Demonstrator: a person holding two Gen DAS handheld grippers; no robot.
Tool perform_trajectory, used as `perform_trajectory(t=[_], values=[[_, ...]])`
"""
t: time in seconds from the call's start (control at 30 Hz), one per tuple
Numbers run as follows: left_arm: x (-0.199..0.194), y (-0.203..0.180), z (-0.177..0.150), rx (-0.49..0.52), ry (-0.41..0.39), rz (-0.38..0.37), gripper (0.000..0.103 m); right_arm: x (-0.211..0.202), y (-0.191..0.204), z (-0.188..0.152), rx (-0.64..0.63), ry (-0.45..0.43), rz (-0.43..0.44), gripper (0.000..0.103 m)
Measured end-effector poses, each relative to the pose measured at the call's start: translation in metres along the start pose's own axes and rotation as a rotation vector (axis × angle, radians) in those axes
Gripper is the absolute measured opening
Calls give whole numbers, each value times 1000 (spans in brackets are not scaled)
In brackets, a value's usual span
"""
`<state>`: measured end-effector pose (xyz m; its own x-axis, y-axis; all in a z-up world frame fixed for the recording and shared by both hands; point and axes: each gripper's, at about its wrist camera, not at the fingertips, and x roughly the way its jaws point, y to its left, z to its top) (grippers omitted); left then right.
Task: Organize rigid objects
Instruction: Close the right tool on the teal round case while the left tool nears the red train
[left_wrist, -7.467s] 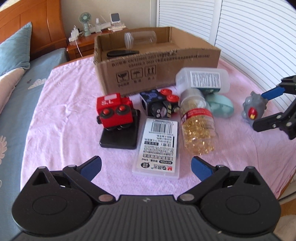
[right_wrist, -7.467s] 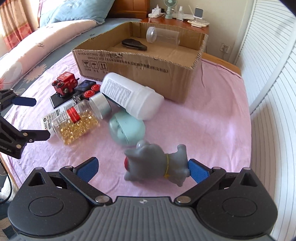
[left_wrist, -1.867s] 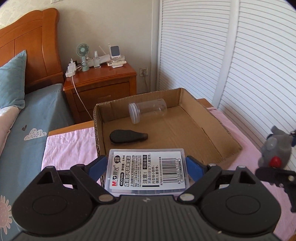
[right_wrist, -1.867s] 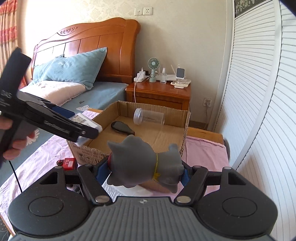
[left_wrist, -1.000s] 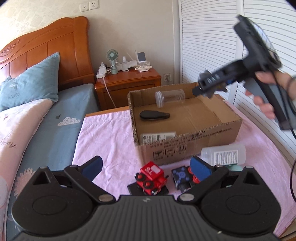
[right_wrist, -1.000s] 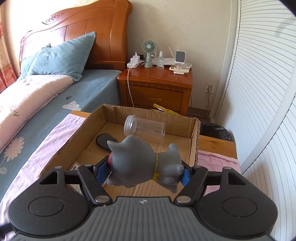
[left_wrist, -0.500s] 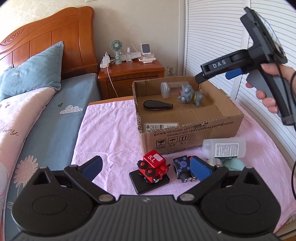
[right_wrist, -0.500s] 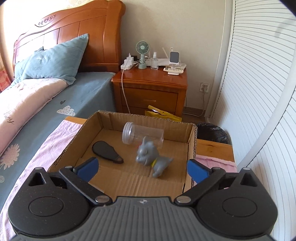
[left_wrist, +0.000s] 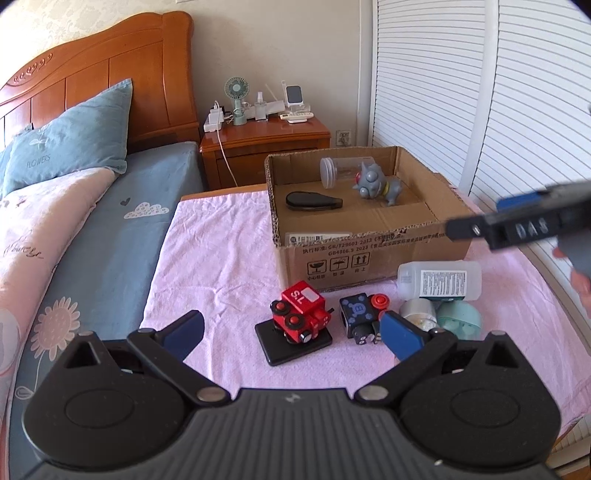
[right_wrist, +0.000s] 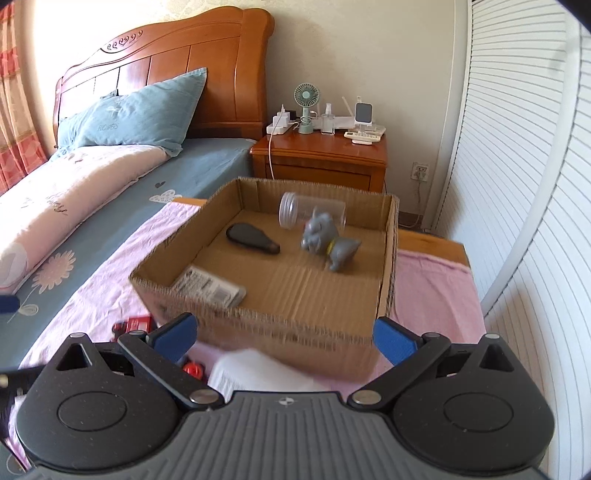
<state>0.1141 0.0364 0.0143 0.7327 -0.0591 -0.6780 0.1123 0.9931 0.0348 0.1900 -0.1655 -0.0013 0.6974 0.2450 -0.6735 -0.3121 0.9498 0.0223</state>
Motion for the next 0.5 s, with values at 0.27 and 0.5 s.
perform_trajectory(t=[0.27,0.5], values=[[7,9,-11,-21,31,9,101,6,4,-72,10,110,-15,103],[18,11,-14,-32,55,-6,101,28,13,-93,-75,161,-70,103]])
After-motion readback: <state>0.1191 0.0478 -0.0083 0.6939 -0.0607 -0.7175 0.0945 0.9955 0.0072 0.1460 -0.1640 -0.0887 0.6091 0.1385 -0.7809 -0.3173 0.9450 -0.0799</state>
